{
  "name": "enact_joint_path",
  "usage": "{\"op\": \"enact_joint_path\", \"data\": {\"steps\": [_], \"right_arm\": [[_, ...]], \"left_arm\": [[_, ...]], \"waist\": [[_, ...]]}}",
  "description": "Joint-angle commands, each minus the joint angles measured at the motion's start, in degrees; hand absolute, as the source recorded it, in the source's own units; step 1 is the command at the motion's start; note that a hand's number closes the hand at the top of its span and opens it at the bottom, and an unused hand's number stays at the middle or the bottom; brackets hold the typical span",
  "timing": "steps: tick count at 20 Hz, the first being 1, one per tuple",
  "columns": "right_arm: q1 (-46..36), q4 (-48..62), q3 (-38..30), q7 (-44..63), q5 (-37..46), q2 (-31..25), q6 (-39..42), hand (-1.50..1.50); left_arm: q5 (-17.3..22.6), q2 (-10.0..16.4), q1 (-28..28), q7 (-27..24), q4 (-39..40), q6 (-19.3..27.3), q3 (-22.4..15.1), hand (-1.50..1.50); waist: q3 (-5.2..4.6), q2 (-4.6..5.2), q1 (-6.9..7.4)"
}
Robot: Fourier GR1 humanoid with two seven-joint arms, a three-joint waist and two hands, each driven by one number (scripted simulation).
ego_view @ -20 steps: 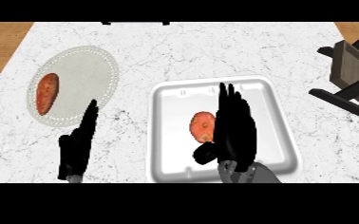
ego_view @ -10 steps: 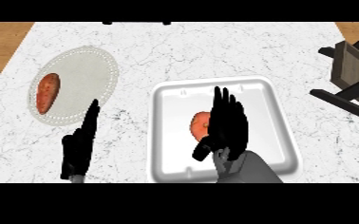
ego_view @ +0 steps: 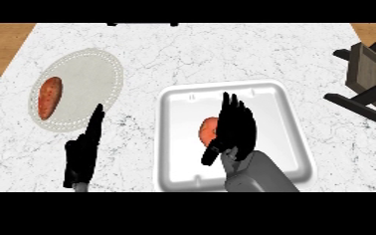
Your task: Pick the squash from the tray and place it in the tiered basket
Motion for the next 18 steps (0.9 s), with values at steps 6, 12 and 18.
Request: {"op": "enact_joint_path", "data": {"steps": [6,12,18], "right_arm": [[-3.2,4.5,-1.2,13.5,-5.3,1.0,0.6,-1.5],[-2.1,7.5,-1.4,11.6,-6.5,1.0,-0.7,-1.5],[-2.4,10.3,-0.7,10.1,-6.5,1.0,-4.3,1.5]], "left_arm": [[-0.1,-1.8,-0.7,-0.5,5.0,-0.9,0.3,0.0],[-1.0,-2.6,1.1,1.3,2.1,0.0,-0.9,0.0],[-0.7,-2.0,0.7,1.9,1.4,-0.6,0.5,0.0]], "waist": [[-0.37,0.46,-0.32],[-0.31,0.32,-0.11],[-0.3,0.35,-0.02]]}}
